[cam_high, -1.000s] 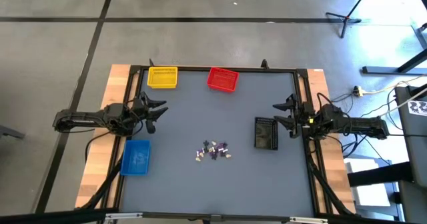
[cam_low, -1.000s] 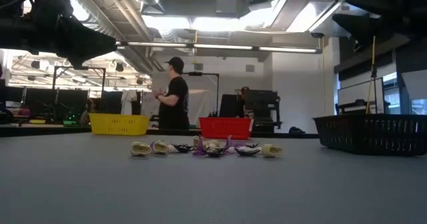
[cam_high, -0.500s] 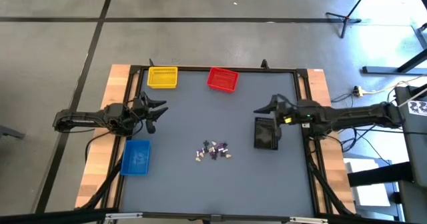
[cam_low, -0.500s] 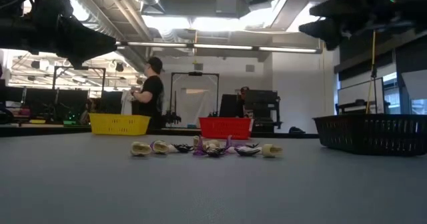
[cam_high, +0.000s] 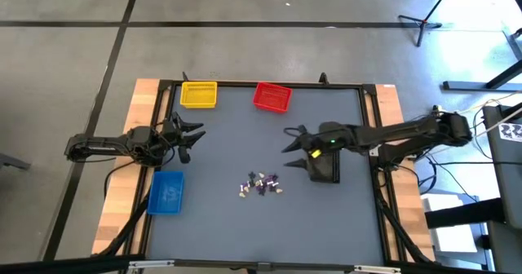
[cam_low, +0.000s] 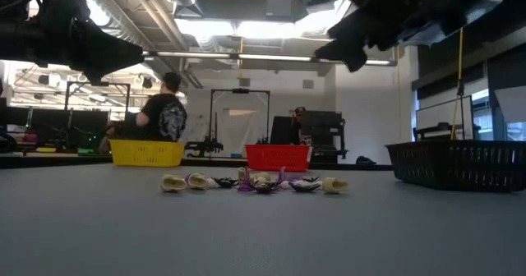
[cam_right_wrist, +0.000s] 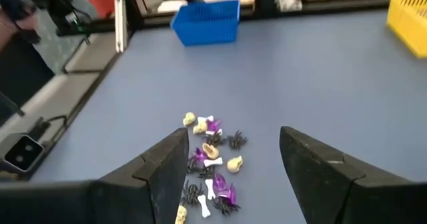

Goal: Sort Halloween decoration
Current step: Put the black spider toy into the red bin

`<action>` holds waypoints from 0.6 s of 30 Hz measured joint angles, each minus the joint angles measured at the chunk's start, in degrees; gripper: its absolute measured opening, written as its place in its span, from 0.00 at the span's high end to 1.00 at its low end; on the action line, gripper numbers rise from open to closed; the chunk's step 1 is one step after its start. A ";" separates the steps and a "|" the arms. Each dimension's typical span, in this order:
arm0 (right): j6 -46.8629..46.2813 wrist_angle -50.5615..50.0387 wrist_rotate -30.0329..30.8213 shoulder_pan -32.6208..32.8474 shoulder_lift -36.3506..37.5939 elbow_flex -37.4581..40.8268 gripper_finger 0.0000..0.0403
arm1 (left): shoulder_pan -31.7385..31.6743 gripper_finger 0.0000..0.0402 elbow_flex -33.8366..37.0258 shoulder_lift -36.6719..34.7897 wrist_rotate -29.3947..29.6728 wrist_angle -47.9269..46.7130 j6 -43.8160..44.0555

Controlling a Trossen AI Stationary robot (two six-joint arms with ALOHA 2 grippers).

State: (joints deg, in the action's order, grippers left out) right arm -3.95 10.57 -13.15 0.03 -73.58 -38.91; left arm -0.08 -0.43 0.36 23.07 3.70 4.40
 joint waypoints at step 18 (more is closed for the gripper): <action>1.38 -1.07 0.00 0.04 -16.61 -4.49 0.41 | -0.02 0.65 0.00 0.00 0.02 0.00 -0.02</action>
State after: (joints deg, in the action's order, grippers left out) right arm -2.57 9.50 -13.15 0.08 -90.19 -43.40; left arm -0.10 -0.43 0.36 23.09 3.70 4.38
